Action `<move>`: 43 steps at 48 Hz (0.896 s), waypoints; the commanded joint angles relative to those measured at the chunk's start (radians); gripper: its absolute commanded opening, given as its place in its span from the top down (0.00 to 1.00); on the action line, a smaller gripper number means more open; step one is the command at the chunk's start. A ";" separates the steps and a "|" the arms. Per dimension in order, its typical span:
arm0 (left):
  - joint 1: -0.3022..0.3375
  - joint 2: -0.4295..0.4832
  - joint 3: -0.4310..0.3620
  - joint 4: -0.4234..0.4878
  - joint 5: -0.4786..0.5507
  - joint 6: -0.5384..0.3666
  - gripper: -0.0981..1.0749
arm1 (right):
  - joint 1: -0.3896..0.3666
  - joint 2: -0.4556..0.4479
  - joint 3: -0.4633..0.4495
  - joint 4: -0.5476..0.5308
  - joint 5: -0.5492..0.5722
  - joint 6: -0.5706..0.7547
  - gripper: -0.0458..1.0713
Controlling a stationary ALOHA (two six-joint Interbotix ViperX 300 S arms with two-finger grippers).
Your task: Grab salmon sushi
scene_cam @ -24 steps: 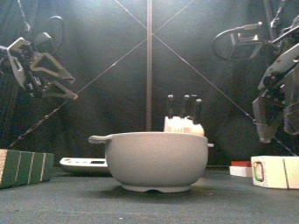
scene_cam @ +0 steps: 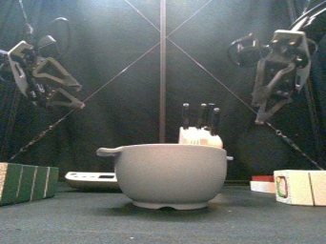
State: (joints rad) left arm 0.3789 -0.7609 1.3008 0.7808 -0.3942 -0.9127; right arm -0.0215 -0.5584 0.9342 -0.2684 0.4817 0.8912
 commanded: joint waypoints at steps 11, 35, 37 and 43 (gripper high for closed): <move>0.003 0.003 -0.012 -0.003 -0.008 0.002 0.12 | -0.161 0.025 0.032 0.000 0.038 0.196 0.12; 0.009 0.003 -0.011 -0.003 -0.006 0.002 0.12 | -0.291 0.167 0.023 -0.061 0.046 0.199 0.12; 0.009 0.003 -0.011 -0.003 -0.008 0.002 0.12 | -0.298 0.178 0.023 -0.066 0.046 0.199 0.12; 0.009 0.003 -0.009 -0.003 -0.006 0.002 0.12 | -0.311 0.210 0.021 -0.069 0.035 0.199 0.12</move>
State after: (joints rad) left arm 0.3850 -0.7593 1.3039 0.7793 -0.3927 -0.9112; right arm -0.3206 -0.3574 0.9771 -0.3344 0.5308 1.0891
